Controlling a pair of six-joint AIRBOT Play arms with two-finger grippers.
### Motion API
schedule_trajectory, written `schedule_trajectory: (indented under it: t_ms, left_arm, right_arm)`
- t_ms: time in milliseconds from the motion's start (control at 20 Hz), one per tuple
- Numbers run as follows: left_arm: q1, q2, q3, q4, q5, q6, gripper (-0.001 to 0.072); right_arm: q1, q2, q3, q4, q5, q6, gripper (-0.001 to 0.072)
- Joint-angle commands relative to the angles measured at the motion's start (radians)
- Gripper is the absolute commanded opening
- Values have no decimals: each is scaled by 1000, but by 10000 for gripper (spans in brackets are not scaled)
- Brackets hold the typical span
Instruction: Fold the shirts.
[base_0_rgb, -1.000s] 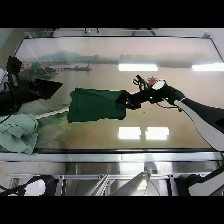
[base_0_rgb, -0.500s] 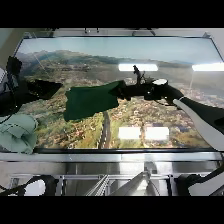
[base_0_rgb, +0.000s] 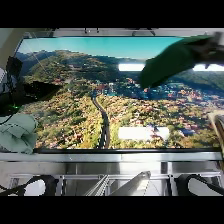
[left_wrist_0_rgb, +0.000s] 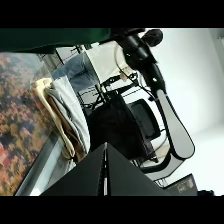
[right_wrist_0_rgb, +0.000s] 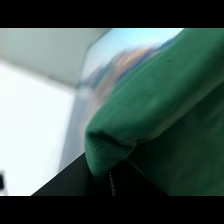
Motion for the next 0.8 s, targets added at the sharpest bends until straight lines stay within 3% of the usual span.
schedule_trajectory:
  t_ms: [0, 100, 200, 400, 750]
  left_arm:
    - [0, 0, 0, 0, -8, -2, 1]
    - [0, 0, -1, 0, -10, -2, 1]
    - [-1, 0, -1, 0, -10, -1, 1]
    - [-1, 0, -1, 1, -9, -1, 1]
    - [-2, 0, -1, 1, -11, -1, 1]
  right_arm:
    - [-391, 156, 0, -270, 92, 254, 18]
    - [-582, 166, 0, -388, 217, 304, 19]
    - [-723, 169, 0, -608, 335, 365, 18]
    - [-846, 221, -3, -1110, 374, 406, 18]
    - [-852, 225, -194, -1196, 320, 427, 20]
